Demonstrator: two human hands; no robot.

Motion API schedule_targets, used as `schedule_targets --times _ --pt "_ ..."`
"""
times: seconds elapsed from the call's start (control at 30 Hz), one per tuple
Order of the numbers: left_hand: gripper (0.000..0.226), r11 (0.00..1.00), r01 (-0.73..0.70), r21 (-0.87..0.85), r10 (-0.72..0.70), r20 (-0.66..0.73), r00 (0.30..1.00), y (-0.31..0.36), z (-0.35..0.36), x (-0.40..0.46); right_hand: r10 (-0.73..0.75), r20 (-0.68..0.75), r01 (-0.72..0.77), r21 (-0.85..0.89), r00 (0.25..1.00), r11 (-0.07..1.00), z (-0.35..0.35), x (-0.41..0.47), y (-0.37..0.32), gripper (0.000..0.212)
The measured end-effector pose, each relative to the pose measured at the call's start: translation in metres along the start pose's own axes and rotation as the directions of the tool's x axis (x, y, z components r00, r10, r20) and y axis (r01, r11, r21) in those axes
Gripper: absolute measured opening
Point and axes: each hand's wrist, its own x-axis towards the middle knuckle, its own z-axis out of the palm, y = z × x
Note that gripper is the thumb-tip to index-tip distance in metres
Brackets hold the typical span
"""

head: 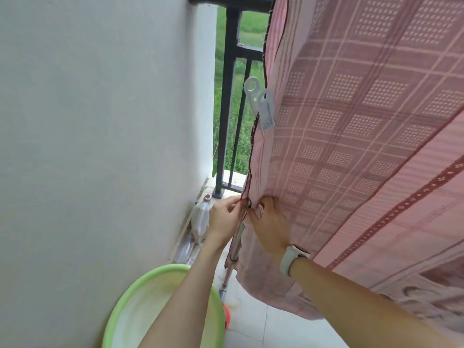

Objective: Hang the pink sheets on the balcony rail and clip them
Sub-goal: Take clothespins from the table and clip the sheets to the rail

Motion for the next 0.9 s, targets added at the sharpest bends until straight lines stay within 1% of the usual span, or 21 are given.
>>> schedule_targets --times 0.03,0.13,0.2,0.3,0.33,0.4,0.43,0.47,0.5,0.53,0.6,0.67,0.77,0.8,0.9 --pt "0.017 1.000 -0.010 0.006 0.010 -0.011 1.000 -0.001 -0.002 0.002 0.001 0.023 -0.001 0.007 1.000 1.000 0.002 0.000 0.002 0.033" --pt "0.017 1.000 -0.020 0.024 0.019 0.018 1.000 -0.005 -0.011 0.005 -0.063 -0.026 0.065 0.081 0.998 0.995 0.006 -0.005 0.009 0.022" --pt "0.016 0.999 -0.021 0.050 0.019 0.033 0.999 -0.009 -0.019 0.005 -0.121 -0.050 0.126 0.123 0.991 0.984 0.009 -0.014 0.008 0.024" --pt "0.013 0.998 -0.004 0.063 0.002 0.037 0.999 -0.016 -0.035 0.011 -0.232 -0.094 0.240 0.082 0.968 0.967 0.015 -0.028 0.000 0.021" --pt "0.015 0.998 0.004 0.062 -0.007 0.039 0.999 -0.018 -0.041 0.012 -0.252 -0.105 0.260 0.071 0.962 0.963 0.017 -0.029 -0.003 0.019" --pt "0.024 0.999 0.007 0.041 -0.009 0.066 0.998 -0.020 -0.046 0.013 -0.237 -0.091 0.244 0.069 0.967 0.967 0.020 -0.024 -0.007 0.018" --pt "0.023 1.000 0.007 0.027 -0.010 0.086 0.996 -0.019 -0.046 0.012 -0.224 -0.081 0.229 0.054 0.971 0.972 0.020 -0.018 -0.008 0.017" --pt "0.018 1.000 0.008 0.013 -0.010 0.110 0.994 -0.019 -0.044 0.010 -0.215 -0.072 0.218 0.035 0.974 0.975 0.020 -0.013 -0.006 0.016" --pt "0.012 1.000 0.009 0.002 -0.009 0.130 0.991 -0.018 -0.041 0.009 -0.207 -0.054 0.208 0.018 0.977 0.978 0.019 -0.008 -0.005 0.017" --pt "0.011 1.000 0.003 -0.011 -0.002 0.142 0.990 -0.015 -0.037 0.007 -0.205 -0.046 0.205 -0.003 0.978 0.979 0.018 -0.004 -0.003 0.020" --pt "0.015 1.000 -0.014 -0.007 0.015 0.148 0.989 -0.013 -0.032 0.004 -0.233 -0.065 0.229 -0.060 0.970 0.971 0.015 -0.003 0.001 0.029" --pt "0.016 1.000 -0.020 -0.014 0.022 0.138 0.990 -0.010 -0.029 0.001 -0.265 -0.075 0.258 -0.092 0.961 0.962 0.013 -0.005 0.003 0.031" --pt "0.012 0.997 0.004 -0.083 0.009 0.161 0.987 -0.001 -0.027 -0.002 -0.308 -0.011 0.304 -0.115 0.951 0.946 0.009 -0.010 0.008 0.033" --pt "0.011 0.997 0.008 -0.077 0.005 0.175 0.985 0.001 -0.027 -0.003 -0.327 0.012 0.326 -0.131 0.945 0.936 0.009 -0.011 0.011 0.033" --pt "0.013 0.999 -0.011 0.050 0.001 0.206 0.979 0.008 -0.023 -0.002 -0.333 0.156 0.352 -0.114 0.930 0.929 0.004 -0.011 0.020 0.033"
